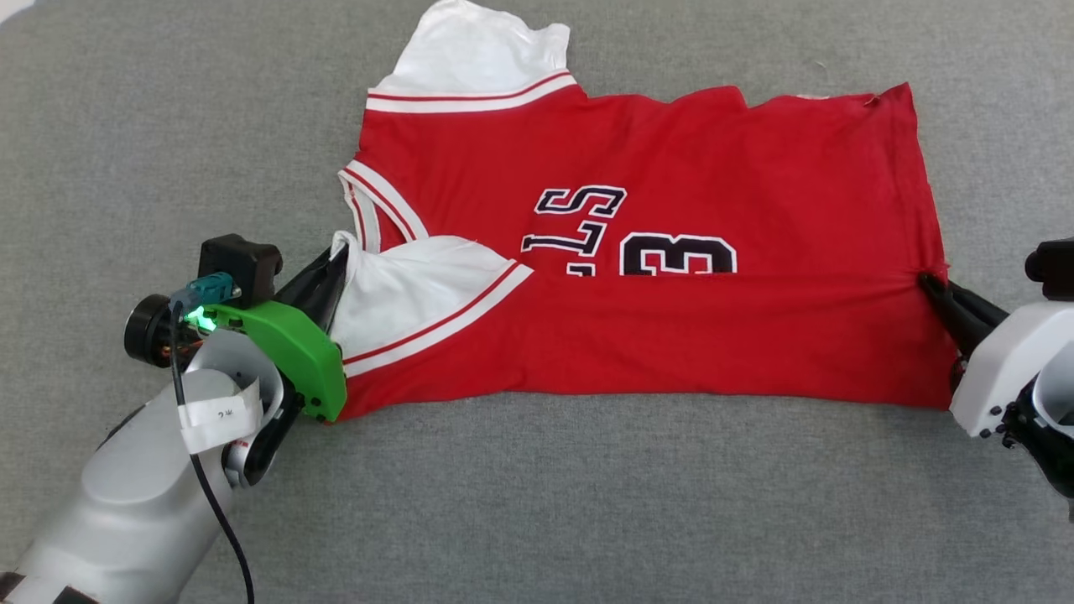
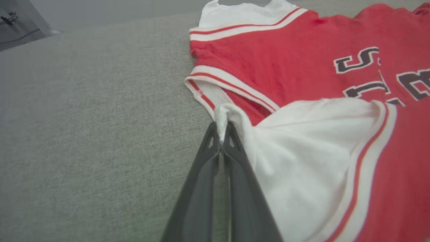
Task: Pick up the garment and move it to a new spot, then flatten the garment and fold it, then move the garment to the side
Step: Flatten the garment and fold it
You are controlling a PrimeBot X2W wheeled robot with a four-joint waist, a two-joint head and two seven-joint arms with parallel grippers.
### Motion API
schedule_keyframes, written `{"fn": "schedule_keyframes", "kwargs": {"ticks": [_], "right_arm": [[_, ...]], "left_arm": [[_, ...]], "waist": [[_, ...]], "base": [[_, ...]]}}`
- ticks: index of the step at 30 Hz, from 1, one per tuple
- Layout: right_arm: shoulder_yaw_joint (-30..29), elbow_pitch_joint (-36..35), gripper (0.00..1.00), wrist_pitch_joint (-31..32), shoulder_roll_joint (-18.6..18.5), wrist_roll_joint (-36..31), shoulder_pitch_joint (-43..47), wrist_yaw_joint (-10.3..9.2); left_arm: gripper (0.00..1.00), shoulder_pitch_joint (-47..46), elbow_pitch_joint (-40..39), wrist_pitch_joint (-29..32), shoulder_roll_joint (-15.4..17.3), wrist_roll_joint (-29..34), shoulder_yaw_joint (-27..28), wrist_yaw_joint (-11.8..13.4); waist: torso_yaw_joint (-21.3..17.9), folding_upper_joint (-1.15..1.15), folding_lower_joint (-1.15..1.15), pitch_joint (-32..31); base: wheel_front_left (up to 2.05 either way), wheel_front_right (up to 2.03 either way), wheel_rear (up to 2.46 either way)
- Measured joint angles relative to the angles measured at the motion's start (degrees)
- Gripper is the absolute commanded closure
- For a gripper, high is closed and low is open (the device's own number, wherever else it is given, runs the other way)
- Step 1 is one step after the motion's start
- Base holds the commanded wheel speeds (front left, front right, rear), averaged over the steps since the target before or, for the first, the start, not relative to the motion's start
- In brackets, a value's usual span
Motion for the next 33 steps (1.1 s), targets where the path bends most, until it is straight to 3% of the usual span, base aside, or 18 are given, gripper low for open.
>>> {"fn": "schedule_keyframes", "kwargs": {"ticks": [10,11,12,13,17,22,26,28,29,33], "right_arm": [[3.7,5.5,1.0,-3.1,0.6,0.7,-2.1,0.0],[3.6,5.8,0.69,-3.5,0.7,0.9,-2.1,0.0],[3.6,6.1,0.19,-3.7,0.8,1.1,-2.1,0.0],[3.6,6.2,0.0,-4.2,0.9,1.1,-2.0,0.0],[3.0,4.7,0.0,-5.4,0.7,1.1,-1.3,0.0],[1.5,2.1,0.0,-5.7,0.3,0.9,0.8,0.0],[0.4,0.7,0.0,-5.6,0.3,0.0,2.0,0.0],[-0.3,0.3,0.0,-5.4,0.5,-0.3,2.5,0.0],[-0.8,0.0,0.0,-5.0,0.7,-0.6,3.0,0.0],[-1.2,-0.4,0.0,-3.8,1.3,-0.7,3.4,0.0]], "left_arm": [[1.0,-1.5,10.8,-2.7,-4.1,0.0,-1.5,-3.9],[0.72,-1.5,11.4,-2.9,-4.3,0.0,-1.5,-3.9],[0.0,-1.5,12.0,-3.1,-4.5,0.1,-1.5,-3.9],[0.0,-1.5,12.3,-3.5,-4.8,0.1,-1.4,-3.9],[0.0,-1.6,12.1,-3.7,-4.1,0.3,-0.4,-3.9],[0.0,-5.2,8.6,-1.7,0.0,0.4,0.3,-4.4],[0.0,-8.4,4.5,7.3,2.3,-1.5,0.5,-5.0],[0.0,-9.3,3.0,14.2,2.9,-4.2,0.1,-5.2],[0.0,-9.8,1.2,22.6,3.2,-7.7,-1.0,-5.5],[0.0,-11.0,-2.7,35.3,4.5,-9.6,-4.8,-6.0]], "waist": [[-0.4,0.0,0.0,1.2],[-0.4,0.0,0.0,0.9],[-0.3,0.0,0.0,0.4],[-0.3,0.0,0.0,-0.1],[0.1,0.0,0.0,-2.4],[0.8,0.0,0.0,-5.2],[1.4,0.0,0.0,-7.3],[1.7,0.0,0.0,-8.0],[2.1,0.0,0.0,-8.6],[2.5,0.0,0.0,-9.0]], "base": [[0.0,0.0,0.0],[0.0,0.0,0.0],[0.0,0.0,0.0],[0.0,0.0,0.0],[0.0,0.0,0.0],[0.0,0.0,0.0],[0.0,0.0,0.0],[0.0,0.0,0.0],[0.0,0.0,0.0],[0.0,0.0,0.0]]}}
